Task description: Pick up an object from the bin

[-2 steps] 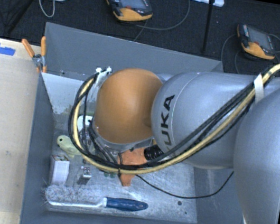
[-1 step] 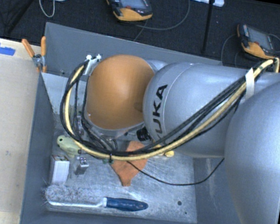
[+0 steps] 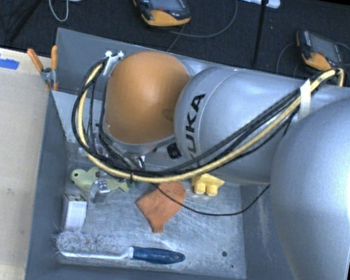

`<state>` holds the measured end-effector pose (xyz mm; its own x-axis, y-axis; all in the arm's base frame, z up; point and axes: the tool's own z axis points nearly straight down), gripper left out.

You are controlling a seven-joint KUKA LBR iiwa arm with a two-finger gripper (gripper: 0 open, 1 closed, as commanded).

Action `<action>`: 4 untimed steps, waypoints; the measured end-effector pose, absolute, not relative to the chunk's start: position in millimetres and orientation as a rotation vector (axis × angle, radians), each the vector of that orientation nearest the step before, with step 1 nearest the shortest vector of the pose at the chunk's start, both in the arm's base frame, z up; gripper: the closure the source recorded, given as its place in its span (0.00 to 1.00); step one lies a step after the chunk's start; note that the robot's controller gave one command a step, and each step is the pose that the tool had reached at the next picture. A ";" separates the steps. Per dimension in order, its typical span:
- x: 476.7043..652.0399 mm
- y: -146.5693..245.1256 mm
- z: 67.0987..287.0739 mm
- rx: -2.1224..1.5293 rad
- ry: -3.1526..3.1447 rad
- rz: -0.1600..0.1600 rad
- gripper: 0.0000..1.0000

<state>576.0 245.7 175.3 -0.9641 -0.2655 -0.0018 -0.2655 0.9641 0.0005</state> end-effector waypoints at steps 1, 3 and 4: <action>595.4 224.6 104.0 -0.482 3.105 0.001 1.00; 605.0 211.5 199.9 -0.511 3.099 0.002 1.00; 605.0 211.4 199.9 -0.510 3.099 0.001 1.00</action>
Offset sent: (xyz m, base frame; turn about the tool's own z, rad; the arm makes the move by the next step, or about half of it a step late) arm 0.0000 0.0000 0.0000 0.0000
